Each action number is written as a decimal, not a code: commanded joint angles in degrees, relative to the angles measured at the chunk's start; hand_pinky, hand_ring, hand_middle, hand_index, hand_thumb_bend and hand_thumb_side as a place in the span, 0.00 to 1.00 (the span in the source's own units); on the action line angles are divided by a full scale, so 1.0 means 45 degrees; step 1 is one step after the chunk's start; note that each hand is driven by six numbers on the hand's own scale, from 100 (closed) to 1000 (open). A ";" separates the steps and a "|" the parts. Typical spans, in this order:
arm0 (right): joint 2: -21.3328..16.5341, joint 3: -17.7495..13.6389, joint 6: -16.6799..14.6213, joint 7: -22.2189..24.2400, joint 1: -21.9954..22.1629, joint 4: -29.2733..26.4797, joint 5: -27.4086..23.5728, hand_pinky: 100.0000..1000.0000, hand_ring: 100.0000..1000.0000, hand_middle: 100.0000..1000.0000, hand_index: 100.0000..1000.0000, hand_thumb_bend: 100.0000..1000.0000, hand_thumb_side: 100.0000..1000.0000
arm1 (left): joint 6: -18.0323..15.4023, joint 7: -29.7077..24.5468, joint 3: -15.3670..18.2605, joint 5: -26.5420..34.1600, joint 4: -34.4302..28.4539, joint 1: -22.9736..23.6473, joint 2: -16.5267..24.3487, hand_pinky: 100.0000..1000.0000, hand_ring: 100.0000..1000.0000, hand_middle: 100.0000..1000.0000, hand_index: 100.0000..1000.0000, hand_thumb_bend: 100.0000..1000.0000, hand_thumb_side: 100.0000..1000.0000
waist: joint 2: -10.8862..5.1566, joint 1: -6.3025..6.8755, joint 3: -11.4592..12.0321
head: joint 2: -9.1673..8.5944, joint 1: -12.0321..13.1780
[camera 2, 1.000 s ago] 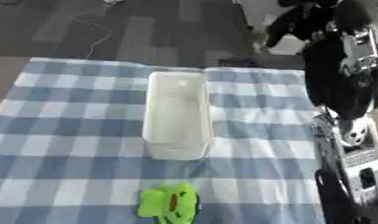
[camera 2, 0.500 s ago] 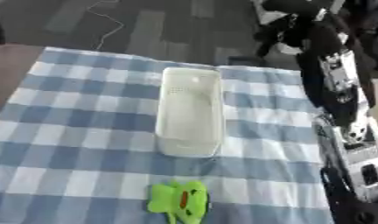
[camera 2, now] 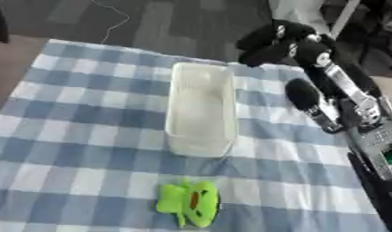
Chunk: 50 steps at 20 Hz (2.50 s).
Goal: Pick up objects on the table and place them in the box.
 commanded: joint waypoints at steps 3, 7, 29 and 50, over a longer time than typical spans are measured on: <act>-0.0339 0.0343 -0.0934 0.0893 0.0115 -0.0121 -0.0053 0.60 0.65 0.76 0.78 0.16 0.94 | -0.0040 -0.0159 -0.0050 -0.0018 -0.0146 0.0035 0.0178 0.07 0.73 0.84 0.80 0.18 0.99 | -0.0105 0.0070 -0.0032 | 0.0199 -0.0002; -0.0352 0.0496 -0.0867 0.1154 0.0217 -0.0327 -0.0131 0.61 0.66 0.77 0.79 0.16 0.93 | -0.0048 -0.0196 -0.0068 -0.0062 -0.0146 0.0113 0.0165 0.06 0.73 0.84 0.80 0.18 0.99 | -0.0099 0.0089 -0.0055 | 0.0293 0.0035; 0.1429 0.1504 -0.0552 0.3068 0.0028 -0.0055 0.0598 0.65 0.71 0.82 0.84 0.25 0.83 | -0.0086 -0.0290 -0.0157 -0.0084 -0.0146 0.0198 0.0096 0.04 0.73 0.84 0.80 0.18 0.99 | -0.0116 0.0166 -0.0072 | 0.0427 0.0027; 0.2315 0.2844 0.0111 0.6015 -0.0329 0.1929 -0.1258 0.53 0.69 0.84 0.95 0.23 0.76 | -0.0069 -0.0339 -0.0188 -0.0062 -0.0146 0.0176 0.0086 0.04 0.73 0.85 0.80 0.17 0.99 | -0.0148 0.0162 -0.0003 | 0.0448 0.0045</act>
